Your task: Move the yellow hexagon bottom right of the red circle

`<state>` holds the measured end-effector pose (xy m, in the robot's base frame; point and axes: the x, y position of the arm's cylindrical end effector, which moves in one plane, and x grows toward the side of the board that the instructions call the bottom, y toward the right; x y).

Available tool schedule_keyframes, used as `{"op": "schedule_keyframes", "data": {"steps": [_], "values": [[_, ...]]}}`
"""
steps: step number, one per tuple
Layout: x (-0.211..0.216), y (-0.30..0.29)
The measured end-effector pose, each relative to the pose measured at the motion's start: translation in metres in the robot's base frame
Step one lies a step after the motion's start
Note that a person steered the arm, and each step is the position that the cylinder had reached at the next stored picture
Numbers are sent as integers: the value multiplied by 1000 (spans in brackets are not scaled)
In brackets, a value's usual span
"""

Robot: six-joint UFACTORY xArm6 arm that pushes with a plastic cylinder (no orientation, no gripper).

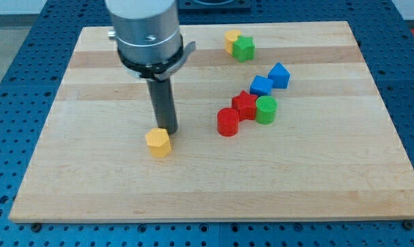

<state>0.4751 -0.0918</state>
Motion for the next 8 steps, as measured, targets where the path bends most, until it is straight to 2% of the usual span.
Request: {"op": "schedule_keyframes", "data": {"steps": [2, 5, 8], "values": [[15, -39], [64, -48], [64, 40]]}}
